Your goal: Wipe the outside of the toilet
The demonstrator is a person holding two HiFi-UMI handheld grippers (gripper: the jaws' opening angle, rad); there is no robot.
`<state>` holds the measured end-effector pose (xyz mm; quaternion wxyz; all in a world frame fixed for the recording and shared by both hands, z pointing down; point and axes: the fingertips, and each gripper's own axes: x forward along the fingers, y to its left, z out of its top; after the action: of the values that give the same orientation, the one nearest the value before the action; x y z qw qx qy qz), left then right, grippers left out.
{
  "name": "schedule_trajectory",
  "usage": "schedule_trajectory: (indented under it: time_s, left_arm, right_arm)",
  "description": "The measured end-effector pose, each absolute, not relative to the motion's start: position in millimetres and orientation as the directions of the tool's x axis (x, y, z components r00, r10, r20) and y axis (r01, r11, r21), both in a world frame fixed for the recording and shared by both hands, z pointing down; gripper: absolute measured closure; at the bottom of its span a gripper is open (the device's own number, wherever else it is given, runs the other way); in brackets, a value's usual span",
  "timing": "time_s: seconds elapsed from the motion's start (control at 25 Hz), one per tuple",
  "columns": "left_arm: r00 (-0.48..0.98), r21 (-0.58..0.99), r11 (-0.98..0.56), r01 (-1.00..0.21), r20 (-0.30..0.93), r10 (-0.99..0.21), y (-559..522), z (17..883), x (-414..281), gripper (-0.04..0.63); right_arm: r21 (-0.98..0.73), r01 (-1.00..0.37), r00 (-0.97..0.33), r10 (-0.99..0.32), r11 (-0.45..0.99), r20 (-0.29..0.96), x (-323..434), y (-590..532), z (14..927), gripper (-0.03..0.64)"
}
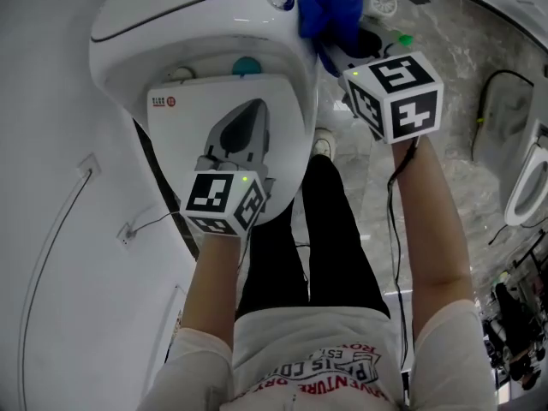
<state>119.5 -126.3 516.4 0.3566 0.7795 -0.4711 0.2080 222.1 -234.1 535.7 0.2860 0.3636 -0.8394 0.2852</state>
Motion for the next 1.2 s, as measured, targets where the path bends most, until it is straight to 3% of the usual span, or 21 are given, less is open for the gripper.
schedule_trajectory:
  time_s: [0.4, 1.2]
  left_arm:
    - [0.557, 0.378, -0.417, -0.827, 0.655, -0.51, -105.2, 521.1, 126.4, 0.589]
    - [0.717, 0.426, -0.618, -0.661, 0.602, -0.352, -13.0, 547.1, 149.4, 0.589]
  right_arm:
    - [-0.353, -0.789, -0.57, -0.383, 0.503, 0.727, 227.9, -171.9, 576.9, 0.541]
    - [-0.417, -0.863, -0.502, -0.387, 0.285, 0.774, 224.1, -14.6, 670.7, 0.541]
